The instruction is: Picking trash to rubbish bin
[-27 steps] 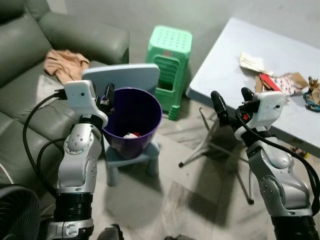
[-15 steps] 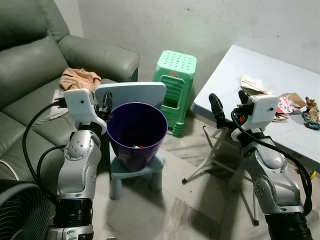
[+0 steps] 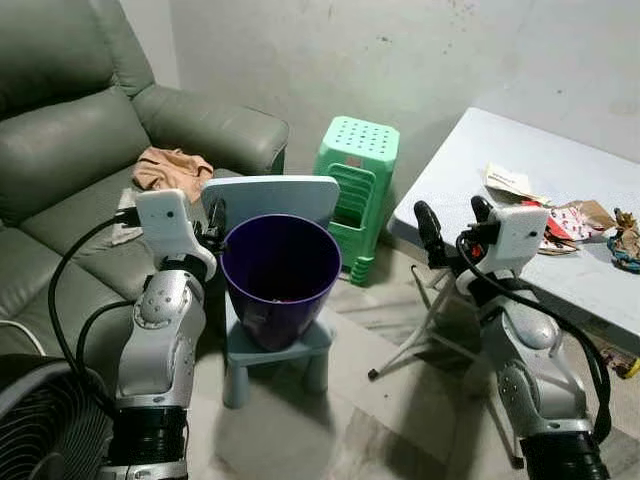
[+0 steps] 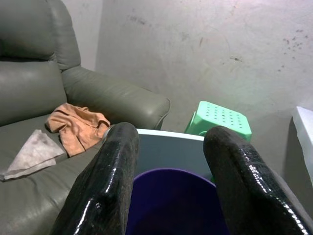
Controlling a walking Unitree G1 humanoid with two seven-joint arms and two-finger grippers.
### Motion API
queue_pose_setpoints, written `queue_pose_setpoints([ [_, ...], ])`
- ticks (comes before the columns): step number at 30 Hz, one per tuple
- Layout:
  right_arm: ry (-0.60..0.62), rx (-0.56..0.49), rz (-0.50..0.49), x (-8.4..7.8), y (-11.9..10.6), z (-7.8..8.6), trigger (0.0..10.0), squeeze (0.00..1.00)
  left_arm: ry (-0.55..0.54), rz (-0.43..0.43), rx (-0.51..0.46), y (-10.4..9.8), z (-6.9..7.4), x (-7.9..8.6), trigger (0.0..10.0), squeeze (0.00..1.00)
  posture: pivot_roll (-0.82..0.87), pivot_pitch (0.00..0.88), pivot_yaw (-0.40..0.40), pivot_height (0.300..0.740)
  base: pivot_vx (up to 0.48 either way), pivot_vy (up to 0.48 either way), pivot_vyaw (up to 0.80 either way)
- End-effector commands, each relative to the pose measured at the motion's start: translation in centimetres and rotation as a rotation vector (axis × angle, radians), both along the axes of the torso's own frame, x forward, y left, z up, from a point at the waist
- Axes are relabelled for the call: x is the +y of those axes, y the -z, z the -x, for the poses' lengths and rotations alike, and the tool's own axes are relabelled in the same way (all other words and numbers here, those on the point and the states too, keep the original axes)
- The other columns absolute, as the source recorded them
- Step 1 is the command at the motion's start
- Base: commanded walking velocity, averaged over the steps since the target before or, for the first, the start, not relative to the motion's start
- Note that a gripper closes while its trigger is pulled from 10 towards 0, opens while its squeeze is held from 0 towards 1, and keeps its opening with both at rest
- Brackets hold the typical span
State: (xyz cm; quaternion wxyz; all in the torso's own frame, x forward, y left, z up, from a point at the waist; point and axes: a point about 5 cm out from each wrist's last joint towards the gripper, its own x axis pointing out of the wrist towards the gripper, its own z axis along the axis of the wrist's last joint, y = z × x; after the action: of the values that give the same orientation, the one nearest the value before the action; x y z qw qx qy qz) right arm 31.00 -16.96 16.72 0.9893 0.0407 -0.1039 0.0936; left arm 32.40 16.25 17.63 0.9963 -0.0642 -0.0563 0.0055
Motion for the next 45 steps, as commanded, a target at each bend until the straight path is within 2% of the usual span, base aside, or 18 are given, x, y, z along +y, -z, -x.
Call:
queue_pose_setpoints([
  [1,0.038,0.016,0.001,-1.0,0.5,0.6,10.0,0.00,0.031,-0.012,0.008,0.4,0.6,-0.6,10.0,0.00,0.11,0.008,-0.096,0.740,0.000,0.000,0.00],
  [3,0.043,0.026,0.001,-1.1,0.8,0.9,10.0,0.00,0.033,-0.013,0.011,0.6,0.8,-0.6,10.0,0.00,0.10,0.014,-0.095,0.740,0.000,0.000,0.00],
  [4,0.075,0.044,-0.004,-2.0,1.5,1.3,10.0,0.00,0.042,-0.028,0.023,1.1,1.3,-0.6,10.0,0.00,0.10,0.023,-0.091,0.740,0.000,0.000,0.00],
  [5,0.075,0.044,-0.004,-2.0,1.5,1.3,10.0,0.00,0.042,-0.028,0.023,1.1,1.3,-0.6,10.0,0.00,0.10,0.023,-0.091,0.740,0.000,0.000,0.00],
  [10,0.158,0.071,-0.015,-4.3,2.4,2.1,10.0,0.00,0.055,-0.047,0.068,1.9,2.1,-0.1,10.0,0.00,0.09,0.056,-0.071,0.740,0.000,0.000,0.00],
  [15,0.197,0.074,-0.002,-5.3,2.5,2.0,10.0,0.00,0.069,-0.046,0.077,2.0,2.1,0.2,10.0,0.00,0.09,0.072,-0.047,0.740,0.000,0.000,0.00],
  [20,0.207,0.072,0.002,-5.6,2.5,2.0,10.0,0.00,0.091,-0.045,0.091,1.9,1.9,0.4,10.0,0.00,0.09,0.078,-0.031,0.740,0.000,0.000,0.00],
  [30,0.190,0.072,-0.011,-4.2,2.9,2.2,10.0,0.00,0.109,-0.032,0.076,1.4,1.1,0.8,10.0,0.00,0.07,0.063,-0.013,0.740,0.000,0.000,0.00],
  [45,0.173,0.076,-0.026,-3.1,3.2,2.4,10.0,0.00,0.122,-0.012,0.071,1.1,0.6,1.0,10.0,0.00,0.07,0.058,-0.005,0.740,0.373,0.000,0.00],
])
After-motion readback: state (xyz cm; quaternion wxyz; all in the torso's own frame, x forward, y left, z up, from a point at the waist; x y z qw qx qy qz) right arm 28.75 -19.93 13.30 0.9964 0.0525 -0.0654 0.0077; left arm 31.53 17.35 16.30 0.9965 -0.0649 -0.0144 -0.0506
